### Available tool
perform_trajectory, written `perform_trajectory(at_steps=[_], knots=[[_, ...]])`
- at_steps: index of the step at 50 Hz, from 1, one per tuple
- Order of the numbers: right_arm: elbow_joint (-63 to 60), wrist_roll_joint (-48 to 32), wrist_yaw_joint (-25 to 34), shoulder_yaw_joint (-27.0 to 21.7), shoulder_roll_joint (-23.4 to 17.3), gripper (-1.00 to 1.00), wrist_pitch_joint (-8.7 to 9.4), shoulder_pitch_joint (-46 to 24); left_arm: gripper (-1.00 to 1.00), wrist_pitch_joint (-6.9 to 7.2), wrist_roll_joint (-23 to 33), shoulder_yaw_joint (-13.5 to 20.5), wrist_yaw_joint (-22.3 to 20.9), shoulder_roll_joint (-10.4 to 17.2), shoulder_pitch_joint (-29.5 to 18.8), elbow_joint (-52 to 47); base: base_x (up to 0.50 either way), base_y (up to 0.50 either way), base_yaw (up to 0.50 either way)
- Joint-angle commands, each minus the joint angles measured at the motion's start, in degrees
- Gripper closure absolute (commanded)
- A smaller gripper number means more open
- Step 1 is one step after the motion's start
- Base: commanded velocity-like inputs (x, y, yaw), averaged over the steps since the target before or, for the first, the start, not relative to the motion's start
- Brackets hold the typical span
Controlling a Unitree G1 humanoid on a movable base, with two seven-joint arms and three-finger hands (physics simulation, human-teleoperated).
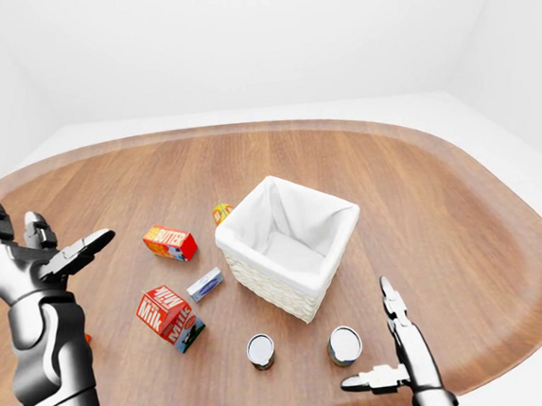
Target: Pick up the alphabet soup, and put it in the basket.
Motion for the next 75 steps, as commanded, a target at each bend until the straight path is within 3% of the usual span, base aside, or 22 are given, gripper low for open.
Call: perform_trajectory(at_steps=[1,7,11,21,31,39,45,49,56,67,70,75], knots=[[2.63,-2.23,-3.66,3.30,-1.79,-1.00,0.00,-1.79,-1.00,-0.08,-0.06,-0.20,0.09,0.14,-0.02,0.12,0.00,0.00,0.00],[4.23,-2.39,-4.57,4.49,-2.26,-1.00,0.00,-2.46,-1.00,0.65,-0.15,0.14,0.24,0.03,0.28,-0.94,0.00,0.00,0.00],[6.13,-3.06,-5.58,4.91,-2.48,-1.00,0.00,-3.74,-1.00,2.04,-0.55,0.62,0.66,-0.04,0.97,-3.06,0.00,0.00,0.00],[13.94,-3.76,-7.58,5.52,-2.38,-1.00,0.00,-7.02,-1.00,0.76,-0.07,0.38,0.06,-0.15,0.27,-1.21,0.00,0.00,0.00],[17.63,-3.31,-6.68,3.75,-1.63,-1.00,0.00,-8.98,-1.00,0.49,-0.23,0.20,0.05,-0.05,0.26,-0.99,0.00,0.00,0.00],[22.13,-3.95,-6.80,2.96,-0.72,-1.00,0.00,-11.46,-1.00,-3.37,0.43,-0.98,-1.06,-0.01,-1.31,4.40,0.00,0.00,0.00],[22.39,-4.66,-6.71,2.56,-0.34,-1.00,0.00,-12.45,-1.00,-3.65,0.23,-1.26,-0.97,0.10,-1.16,4.51,0.00,0.00,0.00],[23.85,-4.72,-6.58,2.21,-0.29,-1.00,0.00,-13.56,-1.00,-2.91,0.05,-1.20,-0.60,0.17,-0.87,3.48,0.00,0.00,0.00],[27.39,-4.91,-6.79,1.66,0.13,-1.00,0.00,-15.19,-1.00,-4.22,0.27,-1.46,-1.12,0.16,-1.43,5.39,0.00,0.00,0.00],[29.09,-6.07,-7.57,2.16,0.62,-1.00,0.00,-15.90,-1.00,-4.73,0.11,-1.57,-1.30,0.22,-1.27,5.74,0.00,0.00,0.00],[28.77,-6.06,-7.39,2.08,0.63,-1.00,0.00,-16.12,-1.00,-5.70,0.26,-1.72,-1.72,0.19,-1.65,7.11,0.00,0.00,0.00],[29.44,-6.37,-7.52,2.09,0.76,-1.00,0.00,-16.93,-1.00,-5.20,0.04,-1.75,-1.40,0.29,-1.30,6.19,0.00,0.00,0.00]])
